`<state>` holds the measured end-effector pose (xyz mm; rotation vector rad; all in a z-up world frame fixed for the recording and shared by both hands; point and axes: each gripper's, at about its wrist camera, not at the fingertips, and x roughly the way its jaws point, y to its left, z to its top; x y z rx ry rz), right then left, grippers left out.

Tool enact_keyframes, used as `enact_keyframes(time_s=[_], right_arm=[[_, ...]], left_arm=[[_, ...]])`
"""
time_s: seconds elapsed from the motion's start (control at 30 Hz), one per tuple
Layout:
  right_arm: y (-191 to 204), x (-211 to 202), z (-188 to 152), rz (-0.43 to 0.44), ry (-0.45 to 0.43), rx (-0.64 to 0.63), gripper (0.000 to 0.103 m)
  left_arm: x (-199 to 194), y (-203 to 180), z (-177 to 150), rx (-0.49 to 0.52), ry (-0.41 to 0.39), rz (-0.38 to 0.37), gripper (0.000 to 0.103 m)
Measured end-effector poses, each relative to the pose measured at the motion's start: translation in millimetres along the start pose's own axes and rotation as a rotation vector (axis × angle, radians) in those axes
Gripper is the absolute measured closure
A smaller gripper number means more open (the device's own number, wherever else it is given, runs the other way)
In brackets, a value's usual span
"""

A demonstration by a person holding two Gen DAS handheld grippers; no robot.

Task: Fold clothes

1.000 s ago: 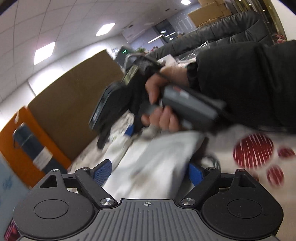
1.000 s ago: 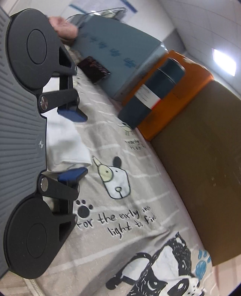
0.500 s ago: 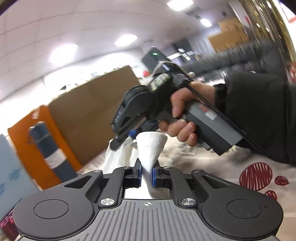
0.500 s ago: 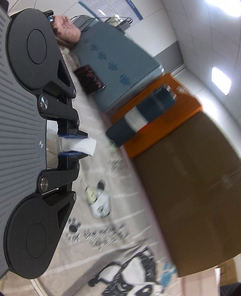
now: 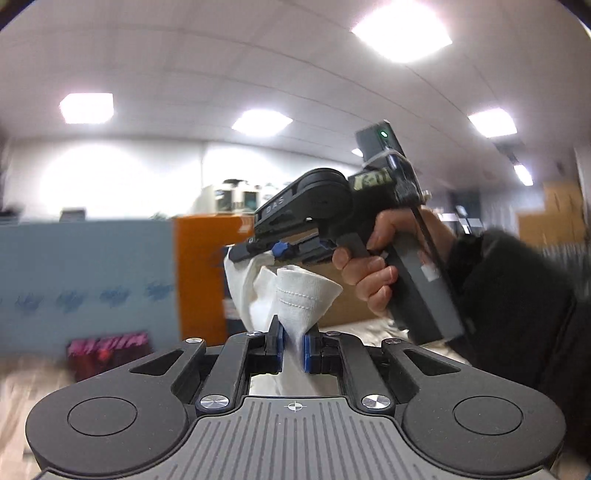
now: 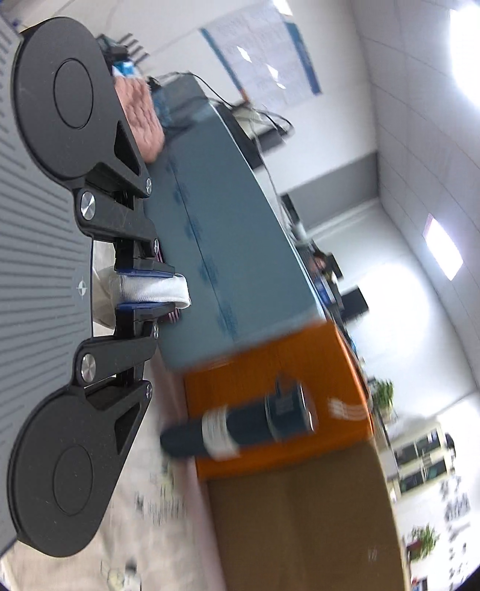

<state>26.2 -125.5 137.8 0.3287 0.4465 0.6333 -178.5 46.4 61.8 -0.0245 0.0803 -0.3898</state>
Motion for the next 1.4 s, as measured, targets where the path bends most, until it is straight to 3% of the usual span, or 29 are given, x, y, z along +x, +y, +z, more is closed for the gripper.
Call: enact_keyframes(time_s=[0.1, 0.23, 0.4, 0.6, 0.63, 0.73, 0.77, 0.83, 0.87, 0.93, 1.03, 1.17, 1.27, 1.4], right_arm=[[35.1, 41.2, -10.2, 0.008, 0.076, -0.027, 0.091], [75.4, 100.2, -38.4, -0.010, 0.216, -0.085, 0.092], [100.2, 162.4, -83.0, -0.110, 0.387, -0.161, 0.094], [114.9, 183.7, -106.6, -0.129, 0.427, -0.187, 0.090], [114.5, 183.4, -105.2, -0.114, 0.417, -0.170, 0.088], [109.9, 174.9, -97.0, -0.061, 0.375, -0.111, 0.052], [108.6, 170.5, -93.9, -0.047, 0.359, -0.097, 0.047], [105.0, 159.6, -90.0, -0.015, 0.345, -0.080, 0.043], [103.7, 155.0, -89.0, 0.001, 0.353, -0.074, 0.041], [101.1, 147.5, -90.2, 0.041, 0.388, -0.053, 0.040], [97.9, 146.5, -99.3, 0.155, 0.483, 0.025, 0.040], [101.9, 159.7, -122.2, 0.225, 0.570, 0.077, 0.039], [104.7, 169.5, -138.0, 0.225, 0.592, 0.087, 0.040], [106.2, 154.0, -129.0, 0.259, 0.535, 0.071, 0.039]], left_arm=[[-16.9, 32.0, -10.3, -0.137, 0.023, 0.047, 0.094], [-28.1, 74.9, -34.2, -0.397, 0.090, 0.059, 0.094], [-35.3, 100.7, -54.1, -0.512, 0.166, 0.091, 0.094], [-43.8, 131.8, -78.0, -0.650, 0.257, 0.128, 0.089], [-46.1, 133.5, -79.4, -0.652, 0.258, 0.134, 0.087], [-54.0, 133.9, -80.2, -0.629, 0.238, 0.152, 0.081], [-56.6, 134.0, -80.5, -0.621, 0.232, 0.158, 0.078], [-61.9, 134.3, -81.0, -0.606, 0.219, 0.170, 0.057], [-65.7, 133.8, -80.2, -0.603, 0.194, 0.173, 0.051], [-72.7, 131.9, -77.2, -0.593, 0.141, 0.181, 0.029], [-71.7, 129.6, -71.9, -0.559, 0.133, 0.203, 0.027], [-60.3, 122.3, -67.7, -0.469, 0.242, 0.325, 0.027], [-54.1, 121.2, -68.2, -0.428, 0.306, 0.369, 0.025], [-62.0, 127.9, -66.8, -0.491, 0.294, 0.338, 0.017]])
